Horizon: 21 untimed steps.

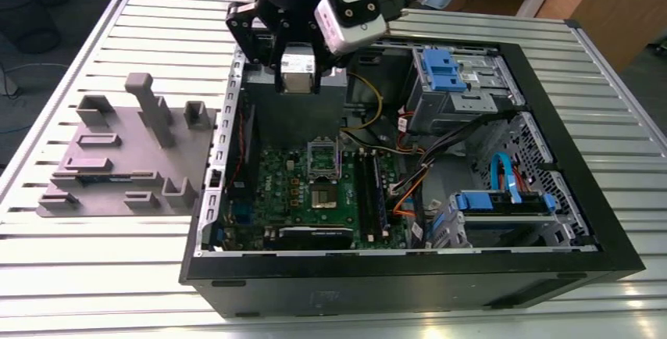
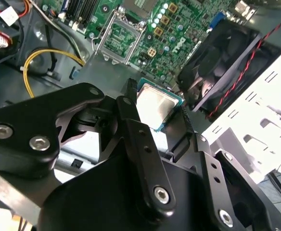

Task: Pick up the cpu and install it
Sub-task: 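Place the cpu into insertion slot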

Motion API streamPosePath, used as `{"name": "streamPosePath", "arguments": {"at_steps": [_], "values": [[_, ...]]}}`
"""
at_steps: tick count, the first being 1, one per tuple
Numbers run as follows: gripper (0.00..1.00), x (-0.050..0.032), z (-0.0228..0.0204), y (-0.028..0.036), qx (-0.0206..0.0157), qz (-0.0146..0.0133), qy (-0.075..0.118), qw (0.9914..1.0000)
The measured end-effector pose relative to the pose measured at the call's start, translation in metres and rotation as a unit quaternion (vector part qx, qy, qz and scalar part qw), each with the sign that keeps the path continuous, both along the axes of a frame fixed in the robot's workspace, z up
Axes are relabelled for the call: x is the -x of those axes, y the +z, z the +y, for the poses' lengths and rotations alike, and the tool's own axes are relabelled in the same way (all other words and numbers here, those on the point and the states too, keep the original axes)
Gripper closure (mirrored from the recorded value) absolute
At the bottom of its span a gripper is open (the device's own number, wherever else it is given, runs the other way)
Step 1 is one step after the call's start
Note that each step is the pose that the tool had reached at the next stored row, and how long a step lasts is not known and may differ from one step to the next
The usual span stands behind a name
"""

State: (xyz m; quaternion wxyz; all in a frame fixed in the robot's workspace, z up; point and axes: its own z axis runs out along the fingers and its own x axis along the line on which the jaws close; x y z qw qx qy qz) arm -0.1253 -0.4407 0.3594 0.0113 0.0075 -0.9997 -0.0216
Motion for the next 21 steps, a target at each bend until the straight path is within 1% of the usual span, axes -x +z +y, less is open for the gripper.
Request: {"name": "streamPosePath", "arguments": {"at_steps": [3,10,13,15,21], "values": [[0.53,-0.0014,-0.0029,-0.0025,-0.0001,0.0000,0.000,1.00000],[0.53,-0.0059,-0.0061,-0.0064,0.0001,0.0000,0.000,1.00000],[0.53,-0.0069,-0.0097,-0.0084,-0.0001,0.0000,0.000,1.00000],[0.53,-0.0083,-0.0112,-0.0101,-0.0001,0.0001,0.000,1.00000],[0.53,-0.0134,-0.0171,-0.0193,0.0000,0.0004,-0.001,1.00000]]}}
